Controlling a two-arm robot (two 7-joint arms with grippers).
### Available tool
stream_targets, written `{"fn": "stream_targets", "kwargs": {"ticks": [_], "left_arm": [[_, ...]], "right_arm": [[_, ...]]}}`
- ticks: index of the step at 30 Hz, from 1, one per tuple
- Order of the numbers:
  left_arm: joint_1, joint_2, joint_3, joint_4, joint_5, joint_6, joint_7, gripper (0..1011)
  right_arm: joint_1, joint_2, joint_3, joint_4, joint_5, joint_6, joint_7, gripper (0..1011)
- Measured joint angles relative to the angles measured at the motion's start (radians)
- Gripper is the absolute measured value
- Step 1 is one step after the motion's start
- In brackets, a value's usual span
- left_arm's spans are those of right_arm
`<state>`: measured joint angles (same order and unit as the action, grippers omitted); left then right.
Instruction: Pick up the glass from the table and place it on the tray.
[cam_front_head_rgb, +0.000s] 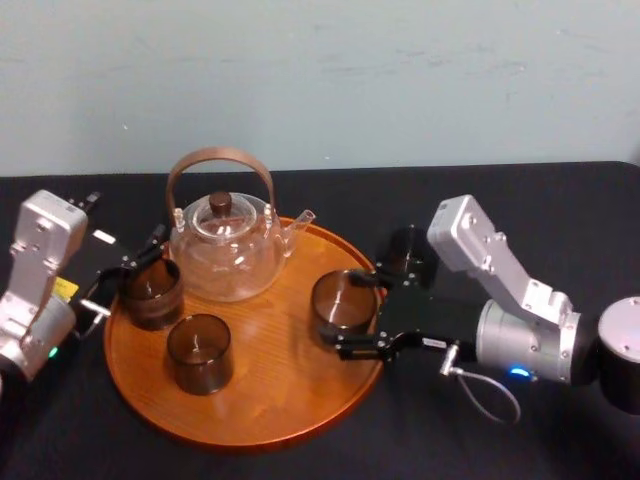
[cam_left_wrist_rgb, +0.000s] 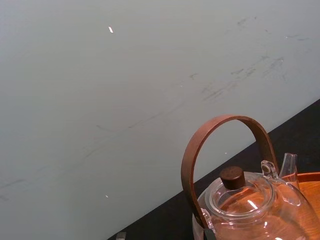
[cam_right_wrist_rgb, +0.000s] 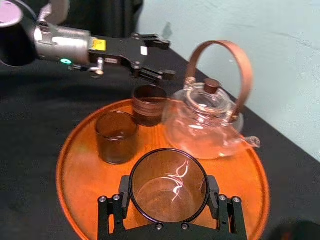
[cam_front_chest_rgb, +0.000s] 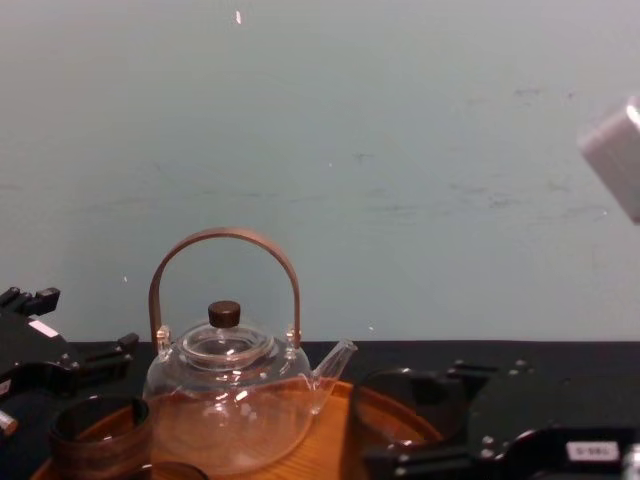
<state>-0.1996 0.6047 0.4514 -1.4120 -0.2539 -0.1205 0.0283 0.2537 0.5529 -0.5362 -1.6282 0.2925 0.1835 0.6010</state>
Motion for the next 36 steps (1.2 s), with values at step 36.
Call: {"fn": "stream_targets", "kwargs": {"ticks": [36], "left_arm": [[0.0,0.0,0.0,0.0,0.0,0.0,0.0,1001]], "right_arm": [[0.055,-0.049,-0.117,0.144,0.054,-0.005,0.04,912]]}}
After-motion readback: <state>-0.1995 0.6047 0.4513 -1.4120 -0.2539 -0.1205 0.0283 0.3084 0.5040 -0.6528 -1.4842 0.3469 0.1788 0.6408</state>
